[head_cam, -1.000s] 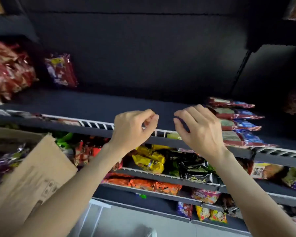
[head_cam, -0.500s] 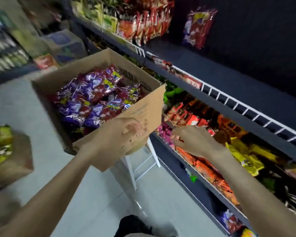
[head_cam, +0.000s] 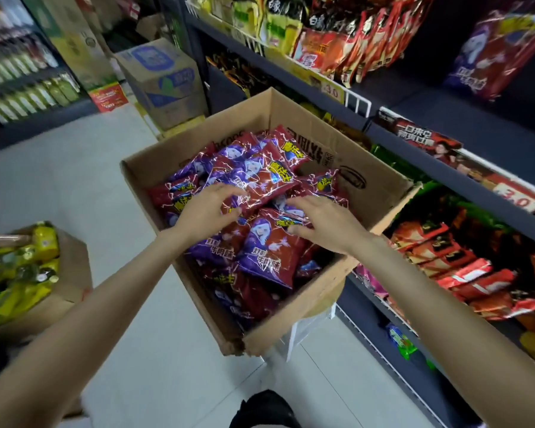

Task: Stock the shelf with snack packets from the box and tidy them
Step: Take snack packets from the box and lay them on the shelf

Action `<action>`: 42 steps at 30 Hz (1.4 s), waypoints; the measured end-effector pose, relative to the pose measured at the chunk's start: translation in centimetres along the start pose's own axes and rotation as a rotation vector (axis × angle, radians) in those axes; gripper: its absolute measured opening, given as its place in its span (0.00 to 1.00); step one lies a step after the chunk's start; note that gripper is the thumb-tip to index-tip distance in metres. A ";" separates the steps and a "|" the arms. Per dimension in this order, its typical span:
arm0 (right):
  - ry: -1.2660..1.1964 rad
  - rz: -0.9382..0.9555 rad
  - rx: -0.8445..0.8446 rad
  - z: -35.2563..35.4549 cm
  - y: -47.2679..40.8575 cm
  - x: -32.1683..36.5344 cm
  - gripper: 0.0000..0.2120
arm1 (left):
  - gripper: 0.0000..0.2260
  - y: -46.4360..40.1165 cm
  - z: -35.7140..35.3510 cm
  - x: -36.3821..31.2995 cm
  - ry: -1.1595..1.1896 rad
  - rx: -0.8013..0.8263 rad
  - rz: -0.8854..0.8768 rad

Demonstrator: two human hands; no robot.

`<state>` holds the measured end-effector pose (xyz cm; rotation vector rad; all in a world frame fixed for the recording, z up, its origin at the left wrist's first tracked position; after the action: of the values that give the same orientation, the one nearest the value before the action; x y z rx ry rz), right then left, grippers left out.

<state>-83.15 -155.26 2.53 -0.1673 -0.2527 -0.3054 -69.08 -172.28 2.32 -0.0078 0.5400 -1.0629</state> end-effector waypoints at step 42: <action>-0.425 -0.464 0.045 -2.6 -2.0 -0.5 0.34 | 0.30 -11.3 -4.5 3.7 0.236 0.204 0.081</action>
<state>-83.67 -157.56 0.15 -0.1264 -0.7232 -0.7250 -78.94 -179.88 -0.25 0.3199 0.6367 -1.0412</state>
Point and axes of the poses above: each hand's wrist, its own y-axis away from the middle knuckle, its own z-axis out of the back of the hand, x = y × z, the point moved 5 cm from there along -y, towards the middle knuckle, and after that the axes turned 11 degrees about -x, right-handed, at the moved point
